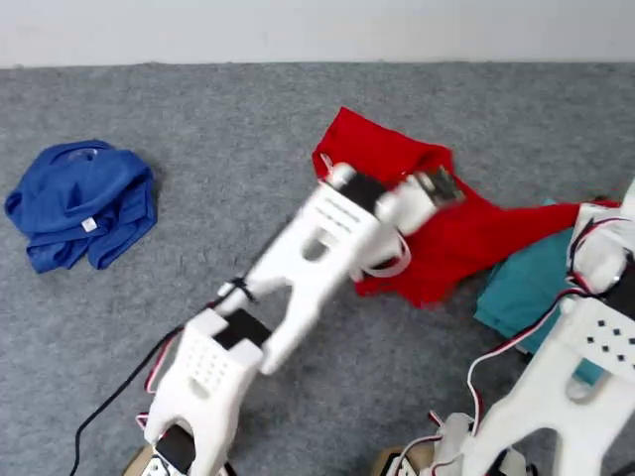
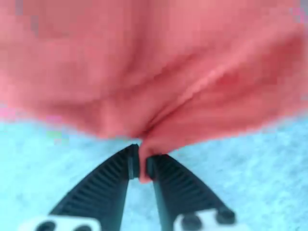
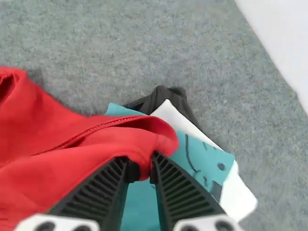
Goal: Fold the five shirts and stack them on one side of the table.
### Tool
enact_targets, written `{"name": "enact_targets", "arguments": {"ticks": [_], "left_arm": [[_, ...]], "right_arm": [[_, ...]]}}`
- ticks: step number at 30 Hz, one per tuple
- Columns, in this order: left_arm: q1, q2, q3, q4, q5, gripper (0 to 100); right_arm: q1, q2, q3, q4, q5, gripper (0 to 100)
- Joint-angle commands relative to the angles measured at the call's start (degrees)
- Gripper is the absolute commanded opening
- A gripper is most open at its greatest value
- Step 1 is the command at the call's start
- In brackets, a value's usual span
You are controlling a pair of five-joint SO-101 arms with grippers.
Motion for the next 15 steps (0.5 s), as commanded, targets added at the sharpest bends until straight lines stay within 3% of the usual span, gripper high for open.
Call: {"name": "enact_targets", "arguments": {"ticks": [1,7,15], "left_arm": [[-5.1,-1.8,-6.3,3.7,-0.6,1],[-10.8,-4.1,-9.3,3.7,-0.5,1],[-17.4,-23.0,-9.1,3.7,-0.5,1]], "right_arm": [[-3.6,-0.1,0.5,0.2,-0.5,1.0],[-8.7,0.0,0.8,0.3,-0.4,1.0],[-9.1,-0.1,0.8,1.5,-0.4,1.0]]}}
